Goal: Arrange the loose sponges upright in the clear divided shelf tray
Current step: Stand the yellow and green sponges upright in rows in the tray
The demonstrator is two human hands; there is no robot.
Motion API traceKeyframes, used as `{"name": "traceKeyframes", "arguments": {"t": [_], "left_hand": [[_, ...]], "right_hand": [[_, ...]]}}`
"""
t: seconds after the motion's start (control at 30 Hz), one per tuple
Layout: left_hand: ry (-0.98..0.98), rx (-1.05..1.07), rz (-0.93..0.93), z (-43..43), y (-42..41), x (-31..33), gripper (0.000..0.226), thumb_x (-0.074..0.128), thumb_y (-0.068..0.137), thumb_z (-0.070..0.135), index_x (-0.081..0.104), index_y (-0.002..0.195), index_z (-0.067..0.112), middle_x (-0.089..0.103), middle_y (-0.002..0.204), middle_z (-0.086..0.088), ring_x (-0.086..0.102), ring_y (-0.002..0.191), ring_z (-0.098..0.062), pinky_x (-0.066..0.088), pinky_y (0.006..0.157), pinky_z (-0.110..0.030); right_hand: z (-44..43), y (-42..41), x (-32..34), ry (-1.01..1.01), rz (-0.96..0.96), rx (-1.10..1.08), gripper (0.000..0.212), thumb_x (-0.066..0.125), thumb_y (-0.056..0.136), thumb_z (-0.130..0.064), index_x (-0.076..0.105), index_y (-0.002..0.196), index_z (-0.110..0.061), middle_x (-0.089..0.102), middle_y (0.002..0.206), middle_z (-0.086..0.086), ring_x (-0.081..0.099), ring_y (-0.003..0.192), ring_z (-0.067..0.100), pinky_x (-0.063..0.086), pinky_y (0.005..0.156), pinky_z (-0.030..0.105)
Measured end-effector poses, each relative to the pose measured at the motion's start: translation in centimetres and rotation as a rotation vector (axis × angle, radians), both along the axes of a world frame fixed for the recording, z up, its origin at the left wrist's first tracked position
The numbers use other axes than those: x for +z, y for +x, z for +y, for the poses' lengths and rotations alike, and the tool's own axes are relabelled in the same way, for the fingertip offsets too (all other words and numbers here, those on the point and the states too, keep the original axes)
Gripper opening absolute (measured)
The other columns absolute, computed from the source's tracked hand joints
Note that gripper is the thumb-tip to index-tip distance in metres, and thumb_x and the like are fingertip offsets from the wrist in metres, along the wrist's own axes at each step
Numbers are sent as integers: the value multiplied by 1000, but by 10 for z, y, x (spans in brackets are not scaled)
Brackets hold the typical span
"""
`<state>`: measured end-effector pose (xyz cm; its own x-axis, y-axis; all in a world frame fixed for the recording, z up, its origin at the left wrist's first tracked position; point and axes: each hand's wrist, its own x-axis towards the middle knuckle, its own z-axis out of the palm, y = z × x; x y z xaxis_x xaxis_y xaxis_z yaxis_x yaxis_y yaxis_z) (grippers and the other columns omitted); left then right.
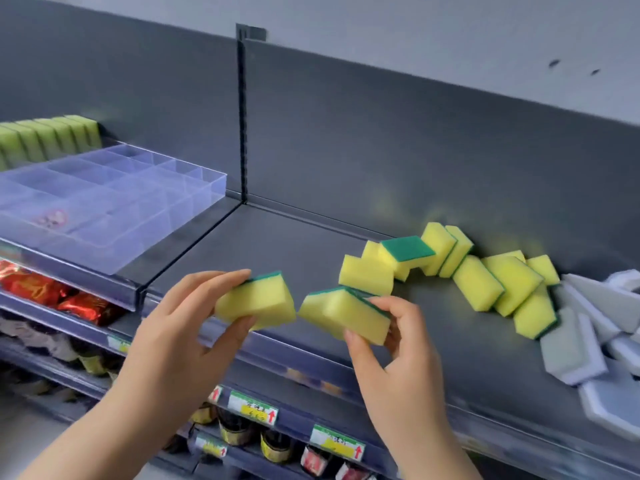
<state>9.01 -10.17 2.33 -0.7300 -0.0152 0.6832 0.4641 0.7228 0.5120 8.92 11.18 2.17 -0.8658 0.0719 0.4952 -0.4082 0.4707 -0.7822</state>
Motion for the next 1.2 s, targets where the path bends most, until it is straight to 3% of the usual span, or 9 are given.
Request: {"name": "traceKeyframes", "arguments": {"t": [0.1,0.2,0.3,0.5,0.63,0.7,0.83,1.03,1.2], "left_hand": [[-12,46,-2,-67,21,-3,44,66,73,20,61,116,17,58,108,8,46,100,13,42,81,-12],[-7,77,-30,-124,35,-7,46,66,74,22,60,119,17,57,107,9,51,95,3,46,79,-21],[-18,59,-38,-170,45,-3,46,61,79,35,54,123,27,53,109,19,50,97,8,45,81,-14],[56,118,-28,-249,43,-1,45,71,79,30,55,121,32,57,106,12,53,95,1,48,79,-22],[86,154,-25,-292,21,2,46,75,76,28,58,118,26,56,111,15,51,96,8,42,82,-6],[100,166,-7,-315,3,7,44,74,76,27,59,118,26,56,110,18,51,95,8,42,81,-6],[81,181,51,-371,-38,17,42,66,78,35,56,118,28,56,109,18,54,91,5,46,77,-12],[167,262,1,-463,-90,29,47,78,71,23,59,112,33,57,100,25,57,80,5,43,69,-5],[226,299,-2,-524,-120,22,52,80,71,21,56,113,41,61,102,21,61,83,-8,47,74,-12]], "right_hand": [[-57,12,-7,28,0,46,39,67,73,-29,48,102,-46,60,97,-18,60,88,7,47,67,12],[-107,17,-12,45,12,77,40,73,75,-18,51,98,-44,61,94,-18,60,86,4,43,64,7],[-156,22,-15,27,-27,127,38,67,73,-29,48,100,-46,59,97,-20,59,89,5,45,68,10],[-237,12,-11,0,-80,206,35,68,72,-33,49,96,-48,62,92,-13,62,84,13,52,72,28],[-282,-22,2,16,-81,233,34,70,72,-40,48,97,-49,61,88,-11,61,80,19,54,65,44],[-306,-43,9,-4,-52,231,35,65,66,-49,48,97,-49,61,89,-13,60,77,16,54,61,41],[-357,-89,17,-58,14,266,35,68,68,-40,50,97,-48,62,93,-17,62,83,11,48,67,16],[-443,-156,43,-80,14,321,36,68,67,-40,51,96,-51,62,96,-21,62,87,8,49,71,16],[-503,-198,56,-31,9,377,38,61,67,-51,48,102,-47,60,102,-20,62,91,6,48,69,10]]}}
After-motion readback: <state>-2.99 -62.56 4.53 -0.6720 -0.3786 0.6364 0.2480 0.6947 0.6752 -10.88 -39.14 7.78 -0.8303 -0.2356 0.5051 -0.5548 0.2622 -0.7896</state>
